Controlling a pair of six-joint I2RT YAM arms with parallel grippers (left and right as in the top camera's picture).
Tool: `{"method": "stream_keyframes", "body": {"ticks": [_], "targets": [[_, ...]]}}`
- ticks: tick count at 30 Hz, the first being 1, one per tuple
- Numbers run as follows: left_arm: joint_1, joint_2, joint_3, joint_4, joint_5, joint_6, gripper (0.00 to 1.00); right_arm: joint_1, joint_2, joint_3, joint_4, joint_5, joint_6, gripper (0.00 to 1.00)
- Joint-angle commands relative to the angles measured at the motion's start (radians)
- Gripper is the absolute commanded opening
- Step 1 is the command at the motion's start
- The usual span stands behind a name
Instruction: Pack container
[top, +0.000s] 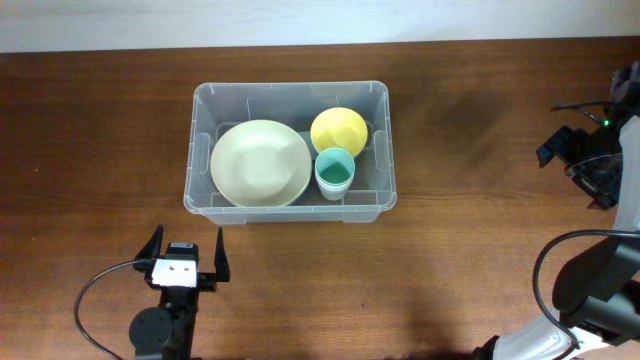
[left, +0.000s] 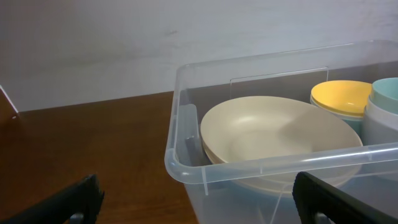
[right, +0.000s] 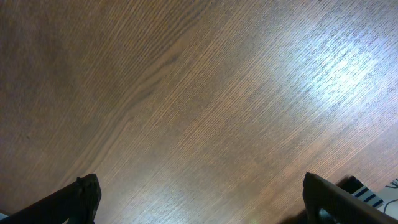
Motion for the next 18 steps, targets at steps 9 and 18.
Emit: {"method": "stream_keyframes", "body": {"ticks": [9,18], "targets": [[0.006,0.034,-0.004,-0.008,-0.018,-0.013,1.0,0.001,0.003,-0.005,0.0,0.002,0.004,0.99],[0.006,0.034,-0.004,-0.008,-0.018,-0.013,1.0,0.001,0.003,-0.005,0.0,0.002,0.004,0.99]]}}
